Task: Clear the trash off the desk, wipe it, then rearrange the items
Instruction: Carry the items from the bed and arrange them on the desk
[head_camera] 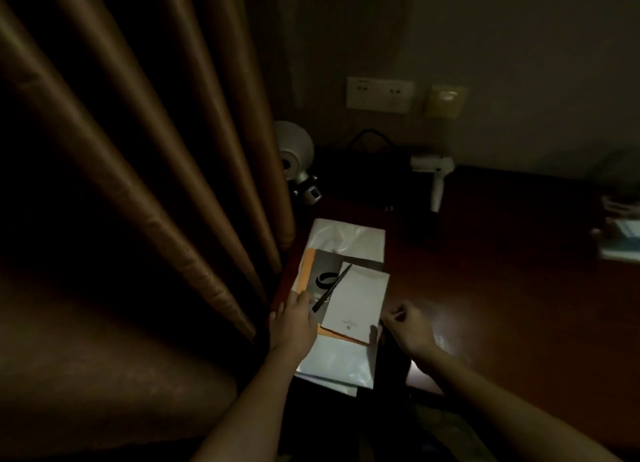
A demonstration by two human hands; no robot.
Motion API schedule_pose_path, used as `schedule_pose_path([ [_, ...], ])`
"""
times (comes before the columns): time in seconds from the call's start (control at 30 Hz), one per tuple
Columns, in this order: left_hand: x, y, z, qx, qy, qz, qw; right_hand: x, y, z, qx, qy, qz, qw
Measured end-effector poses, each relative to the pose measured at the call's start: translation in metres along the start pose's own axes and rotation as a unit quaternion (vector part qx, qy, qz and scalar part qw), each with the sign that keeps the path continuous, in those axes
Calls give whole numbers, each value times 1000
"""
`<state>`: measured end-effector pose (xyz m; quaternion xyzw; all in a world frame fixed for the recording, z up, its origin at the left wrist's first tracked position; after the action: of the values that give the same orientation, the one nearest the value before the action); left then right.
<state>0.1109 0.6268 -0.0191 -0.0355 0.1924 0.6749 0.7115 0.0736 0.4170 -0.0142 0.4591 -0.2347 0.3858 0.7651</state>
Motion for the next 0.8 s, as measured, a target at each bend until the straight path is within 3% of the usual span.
schedule_pose_path([
  [0.33,-90,-3,-11,92,-35,-220,970,-54,70,66,-136,29,-34,990],
  [0.6,-230,47,-49,145,-109,-400,898,-152,139,148,-248,61,-127,958],
  [0.8,-369,124,-112,210,-142,-521,815,-257,210,225,-298,-1,-213,930],
])
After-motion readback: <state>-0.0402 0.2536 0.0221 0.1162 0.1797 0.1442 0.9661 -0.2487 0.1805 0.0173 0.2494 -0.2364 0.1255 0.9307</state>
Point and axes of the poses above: each hand's wrist, its own y-axis away from the middle knuckle, its own z-axis out of the back of the hand, x = y × z, the point moved 1 cm from there along -y, towards the middle knuckle
